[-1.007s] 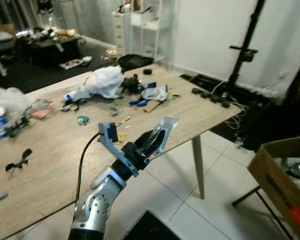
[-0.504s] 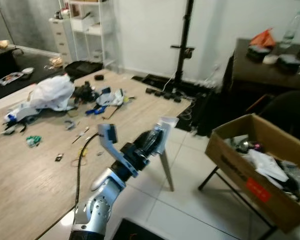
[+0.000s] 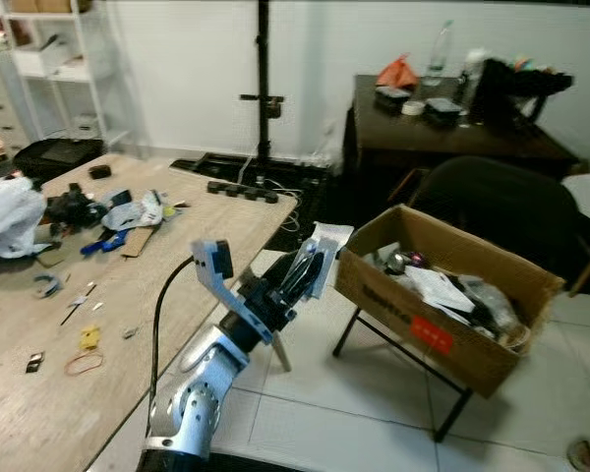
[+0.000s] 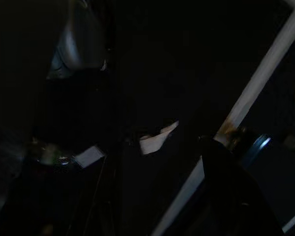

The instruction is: Picking trash to rubbish bin

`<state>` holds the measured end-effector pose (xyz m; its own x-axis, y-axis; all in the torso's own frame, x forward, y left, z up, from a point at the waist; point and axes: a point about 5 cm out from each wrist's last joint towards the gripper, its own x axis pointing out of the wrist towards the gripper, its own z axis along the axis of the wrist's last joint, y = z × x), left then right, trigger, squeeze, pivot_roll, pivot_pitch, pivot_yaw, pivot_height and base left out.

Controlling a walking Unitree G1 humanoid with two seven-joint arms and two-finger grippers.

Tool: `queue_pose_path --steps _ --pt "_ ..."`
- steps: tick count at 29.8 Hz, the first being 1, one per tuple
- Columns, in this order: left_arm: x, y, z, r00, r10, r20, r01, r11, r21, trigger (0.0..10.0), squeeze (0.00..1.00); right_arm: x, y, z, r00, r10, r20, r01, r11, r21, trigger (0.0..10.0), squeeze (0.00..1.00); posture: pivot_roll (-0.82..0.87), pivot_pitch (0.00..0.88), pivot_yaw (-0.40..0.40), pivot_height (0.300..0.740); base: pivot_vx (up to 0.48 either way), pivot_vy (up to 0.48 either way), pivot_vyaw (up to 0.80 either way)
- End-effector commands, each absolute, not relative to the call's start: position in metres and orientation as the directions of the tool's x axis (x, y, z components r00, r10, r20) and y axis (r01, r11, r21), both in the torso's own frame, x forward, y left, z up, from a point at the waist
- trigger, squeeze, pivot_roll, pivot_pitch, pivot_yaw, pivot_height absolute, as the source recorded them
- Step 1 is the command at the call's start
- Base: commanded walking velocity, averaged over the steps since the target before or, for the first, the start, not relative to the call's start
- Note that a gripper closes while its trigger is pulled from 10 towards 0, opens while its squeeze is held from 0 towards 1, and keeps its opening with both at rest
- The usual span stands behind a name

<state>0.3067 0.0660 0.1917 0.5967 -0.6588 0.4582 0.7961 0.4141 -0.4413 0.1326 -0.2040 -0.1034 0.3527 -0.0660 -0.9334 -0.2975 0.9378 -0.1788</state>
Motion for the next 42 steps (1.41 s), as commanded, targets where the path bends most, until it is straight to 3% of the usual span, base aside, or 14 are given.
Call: queue_pose_path --steps 1,10,18,21,23,28,32,42 --pt "0.307 0.065 0.189 0.607 -0.657 0.446 0.788 0.43 -0.44 10.0 0.0 0.123 -0.2 -0.107 0.321 -0.055 -0.945 -0.304 0.939 -0.158 10.0 0.0 -0.12 0.085 0.053 0.74 0.0 0.0 -0.8" --pt "0.309 0.064 0.191 0.611 -0.65 0.452 0.787 0.436 -0.438 10.0 0.0 0.123 -0.196 -0.108 0.32 -0.05 -0.946 -0.302 0.941 -0.152 10.0 0.0 -0.12 0.085 0.057 0.74 0.0 0.0 -0.8" --pt "0.315 0.071 0.189 0.664 -0.608 0.435 0.747 0.506 -0.432 10.0 0.0 0.128 -0.19 -0.107 0.329 -0.041 -0.943 -0.307 0.94 -0.148 10.0 0.0 -0.12 0.08 0.053 0.74 0.0 0.0 -0.8" --pt "0.318 0.073 0.187 0.693 -0.587 0.418 0.721 0.552 -0.419 10.0 0.0 0.128 -0.19 -0.107 0.331 -0.04 -0.943 -0.309 0.939 -0.148 10.0 0.0 -0.12 0.079 0.051 0.74 0.0 0.0 -0.8" --pt "0.328 0.082 0.178 0.78 -0.523 0.344 0.624 0.694 -0.359 10.0 0.0 0.128 -0.189 -0.107 0.332 -0.041 -0.943 -0.312 0.938 -0.15 10.0 0.0 -0.11 0.077 0.049 0.74 0.0 0.0 -0.8" --pt "0.333 0.092 0.171 0.827 -0.47 0.309 0.557 0.757 -0.341 10.0 0.0 0.127 -0.189 -0.107 0.332 -0.043 -0.942 -0.315 0.936 -0.154 10.0 0.0 -0.11 0.077 0.047 0.74 0.0 0.0 -0.8" --pt "0.334 0.096 0.168 0.844 -0.449 0.294 0.529 0.787 -0.317 10.0 0.0 0.127 -0.192 -0.107 0.339 -0.045 -0.94 -0.31 0.938 -0.156 10.0 0.0 -0.11 0.078 0.045 0.74 0.0 0.0 -0.71" --pt "0.333 0.093 0.163 0.837 -0.456 0.301 0.537 0.79 -0.296 10.0 0.0 0.128 -0.199 -0.106 0.351 -0.048 -0.935 -0.308 0.937 -0.164 10.0 0.0 -0.11 0.085 0.044 0.74 0.0 0.0 0.0"
